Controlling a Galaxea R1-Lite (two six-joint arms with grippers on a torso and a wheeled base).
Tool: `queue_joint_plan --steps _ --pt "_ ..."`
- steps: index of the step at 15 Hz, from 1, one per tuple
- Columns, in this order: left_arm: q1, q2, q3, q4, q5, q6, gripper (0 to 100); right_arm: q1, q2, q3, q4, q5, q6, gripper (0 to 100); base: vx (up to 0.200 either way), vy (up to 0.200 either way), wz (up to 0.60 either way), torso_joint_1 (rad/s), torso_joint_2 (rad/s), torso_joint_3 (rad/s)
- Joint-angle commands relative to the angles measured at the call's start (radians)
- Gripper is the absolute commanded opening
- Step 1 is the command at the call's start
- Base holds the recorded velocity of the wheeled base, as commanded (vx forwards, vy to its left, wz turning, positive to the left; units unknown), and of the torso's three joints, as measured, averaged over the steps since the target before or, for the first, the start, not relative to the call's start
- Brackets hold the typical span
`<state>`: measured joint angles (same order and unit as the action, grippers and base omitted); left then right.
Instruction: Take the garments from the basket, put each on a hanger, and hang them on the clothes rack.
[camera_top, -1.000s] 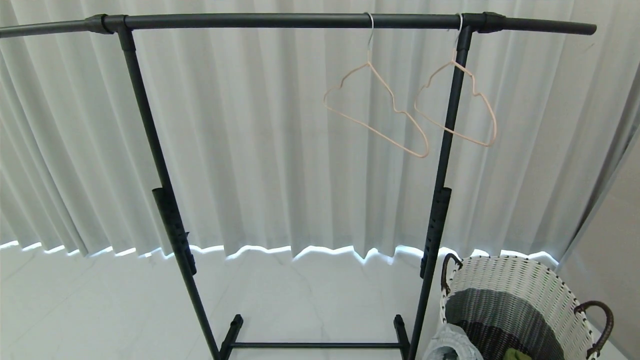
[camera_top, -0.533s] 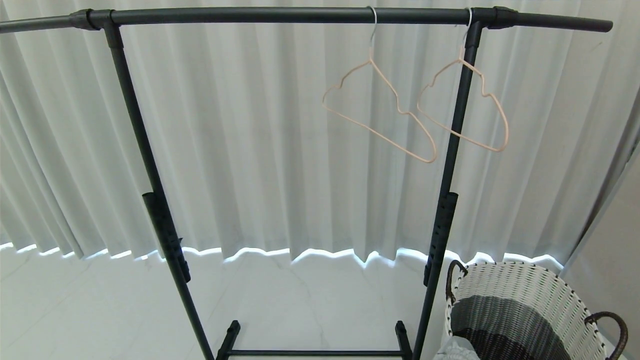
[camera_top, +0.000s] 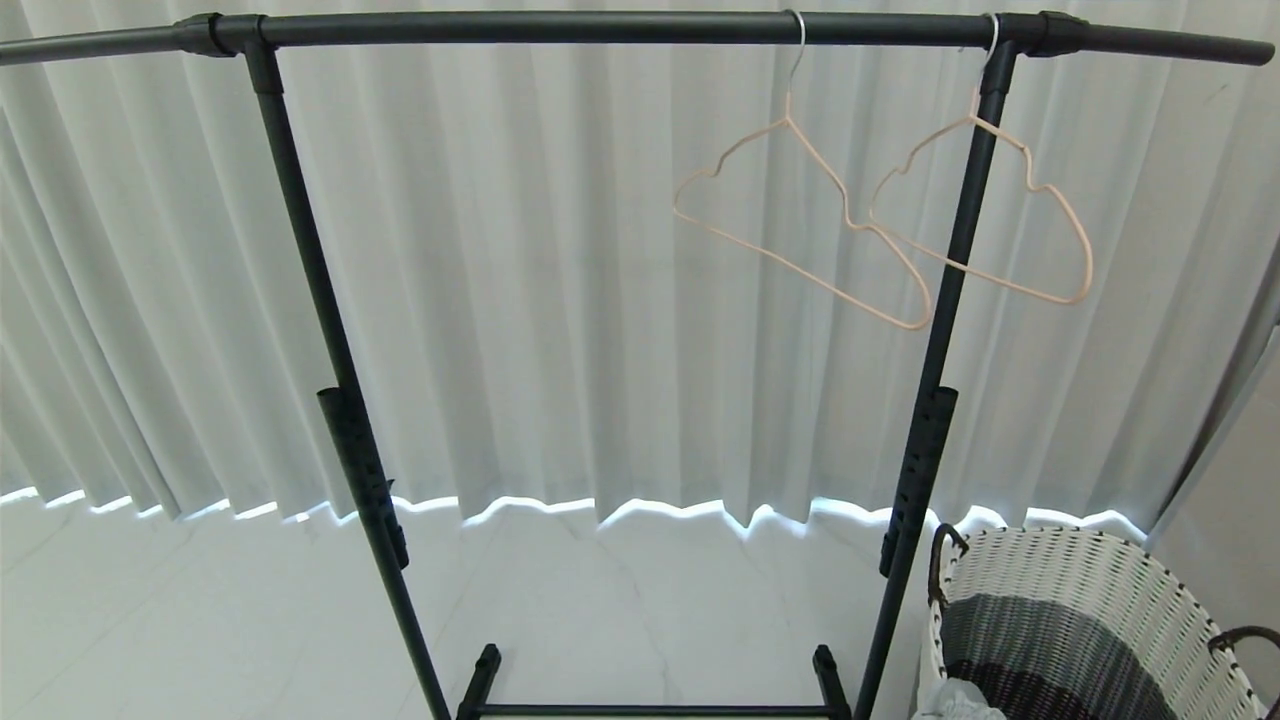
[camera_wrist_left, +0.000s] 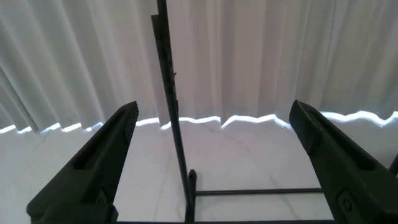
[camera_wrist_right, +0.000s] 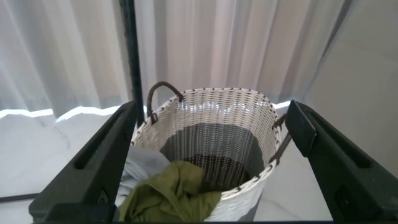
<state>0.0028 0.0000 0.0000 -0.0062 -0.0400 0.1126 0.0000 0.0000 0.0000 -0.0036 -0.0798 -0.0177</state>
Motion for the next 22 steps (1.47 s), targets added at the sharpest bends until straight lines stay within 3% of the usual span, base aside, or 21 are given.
queue_joint_plan --steps 1,6,13,16,18,22 --pt "0.000 0.002 0.000 0.000 0.000 -0.004 100 0.000 0.000 0.000 -0.001 0.000 -0.001 100 0.000 0.000 0.00 0.000 0.00 0.000" --pt "0.000 0.002 0.000 0.000 0.000 0.002 100 0.002 0.002 0.000 -0.003 0.003 0.001 100 -0.160 0.000 0.00 0.006 0.00 -0.002" --pt "0.000 0.002 0.000 0.000 0.000 -0.002 100 0.002 0.000 0.000 -0.004 0.017 -0.041 100 0.000 0.000 0.00 0.000 0.00 0.000" --pt "0.000 0.000 0.000 0.000 0.011 -0.086 100 0.002 0.000 -0.012 -0.027 0.060 -0.070 100 0.000 0.000 0.00 0.000 0.00 0.000" --pt "0.000 0.000 0.000 0.000 0.020 -0.108 100 0.032 0.106 -0.158 -0.001 0.097 -0.010 100 0.000 0.000 0.00 0.000 0.00 0.000" --pt "0.000 0.002 0.000 0.002 0.020 -0.105 100 0.037 0.385 -0.224 0.039 0.094 -0.189 100 0.000 0.000 0.00 0.000 0.00 0.000"
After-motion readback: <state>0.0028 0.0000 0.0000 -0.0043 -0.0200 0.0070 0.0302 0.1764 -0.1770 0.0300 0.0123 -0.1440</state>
